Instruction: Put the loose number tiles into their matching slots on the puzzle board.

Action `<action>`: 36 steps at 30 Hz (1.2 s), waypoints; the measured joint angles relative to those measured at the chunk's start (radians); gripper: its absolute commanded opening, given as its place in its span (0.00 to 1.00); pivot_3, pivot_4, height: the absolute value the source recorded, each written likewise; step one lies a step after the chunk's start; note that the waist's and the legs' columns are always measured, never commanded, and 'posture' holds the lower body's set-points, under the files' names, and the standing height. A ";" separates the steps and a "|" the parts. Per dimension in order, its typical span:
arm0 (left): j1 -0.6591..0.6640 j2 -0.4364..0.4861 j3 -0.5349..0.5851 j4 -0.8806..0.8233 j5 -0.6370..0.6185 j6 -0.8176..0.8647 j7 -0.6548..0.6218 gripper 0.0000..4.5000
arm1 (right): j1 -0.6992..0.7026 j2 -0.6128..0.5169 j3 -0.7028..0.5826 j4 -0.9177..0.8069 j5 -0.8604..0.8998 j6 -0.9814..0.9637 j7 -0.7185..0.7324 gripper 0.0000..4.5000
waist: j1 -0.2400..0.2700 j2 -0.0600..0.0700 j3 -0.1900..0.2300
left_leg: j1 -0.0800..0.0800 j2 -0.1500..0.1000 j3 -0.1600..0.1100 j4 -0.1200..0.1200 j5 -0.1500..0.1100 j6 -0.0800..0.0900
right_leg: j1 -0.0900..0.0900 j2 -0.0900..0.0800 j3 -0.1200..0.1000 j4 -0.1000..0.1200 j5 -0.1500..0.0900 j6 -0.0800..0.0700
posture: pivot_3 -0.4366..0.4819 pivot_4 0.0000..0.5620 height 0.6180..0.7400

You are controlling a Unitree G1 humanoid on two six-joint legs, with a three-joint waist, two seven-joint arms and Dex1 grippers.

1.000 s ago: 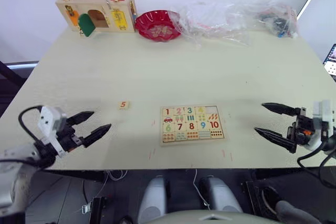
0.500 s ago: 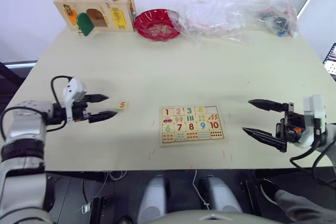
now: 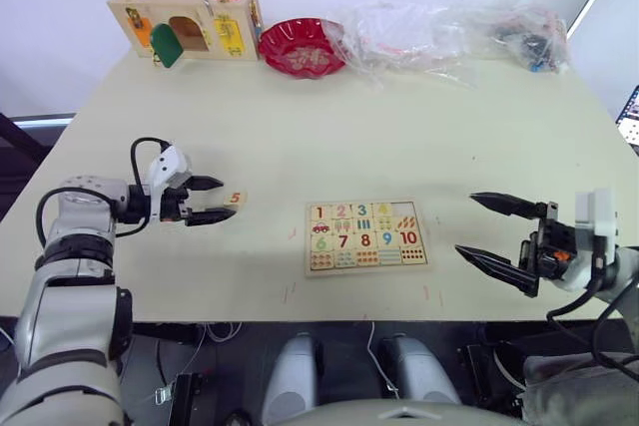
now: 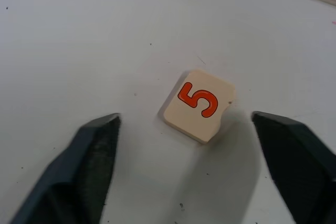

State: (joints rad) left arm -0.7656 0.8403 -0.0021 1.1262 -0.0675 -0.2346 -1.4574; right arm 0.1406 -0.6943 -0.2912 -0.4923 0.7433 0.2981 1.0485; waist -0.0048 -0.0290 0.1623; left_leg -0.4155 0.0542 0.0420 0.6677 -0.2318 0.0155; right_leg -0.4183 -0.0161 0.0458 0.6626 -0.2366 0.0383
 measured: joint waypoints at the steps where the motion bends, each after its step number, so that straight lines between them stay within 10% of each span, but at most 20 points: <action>1: -0.003 0.000 -0.001 0.005 0.006 -0.011 -0.002 0.83 | 0.000 0.000 0.000 0.000 0.000 0.000 -0.001 1.00 | 0.000 0.000 0.000 | 0.000 0.000 0.000 0.000 0.000 0.000 | 0.000 0.000 0.000 0.000 0.000 0.000 | 0.48 0.27 1.00; 7: -0.017 0.000 -0.007 0.033 0.031 -0.078 -0.010 0.83 | 0.000 0.005 0.000 0.000 0.000 -0.004 -0.009 1.00 | 0.000 0.000 0.000 | 0.000 0.000 0.000 0.000 0.000 0.000 | 0.000 0.000 0.000 0.000 0.000 0.000 | 0.48 0.27 1.00; 10: -0.018 -0.003 -0.008 0.041 0.037 -0.104 -0.022 0.60 | 0.000 0.009 0.000 0.000 -0.003 -0.008 -0.010 1.00 | 0.000 0.000 0.000 | 0.000 0.000 0.000 0.000 0.000 0.000 | 0.000 0.000 0.000 0.000 0.000 0.000 | 0.48 0.27 1.00; 14: -0.024 -0.005 -0.008 0.047 0.046 -0.116 -0.022 0.60 | 0.000 0.013 0.000 0.000 -0.007 -0.016 -0.011 1.00 | 0.000 0.000 0.000 | 0.000 0.000 0.000 0.000 0.000 0.000 | 0.000 0.000 0.000 0.000 0.000 0.000 | 0.48 0.27 1.00; 17: -0.036 -0.007 -0.008 0.056 0.055 -0.117 -0.023 0.33 | 0.001 0.013 0.000 0.000 -0.008 -0.019 -0.010 1.00 | 0.000 0.000 0.000 | 0.000 0.000 0.000 0.000 0.000 0.000 | 0.000 0.000 0.000 0.000 0.000 0.000 | 0.48 0.27 1.00; 36: 0.076 -0.002 -0.006 -0.167 0.021 -0.104 -0.117 0.33 | 0.054 0.012 -0.007 -0.012 -0.010 -0.028 -0.011 1.00 | -0.004 0.000 0.000 | 0.000 0.001 0.000 0.000 0.000 0.000 | 0.000 0.000 0.000 0.000 0.001 -0.001 | 0.48 0.27 1.00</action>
State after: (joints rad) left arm -0.6896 0.8382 -0.0084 0.9596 -0.0468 -0.3387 -1.5743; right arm 0.1942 -0.6819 -0.2981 -0.5046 0.7329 0.2700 1.0375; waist -0.0090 -0.0290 0.1622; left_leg -0.4157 0.0554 0.0416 0.6678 -0.2318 0.0155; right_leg -0.4179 -0.0165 0.0457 0.6627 -0.2355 0.0368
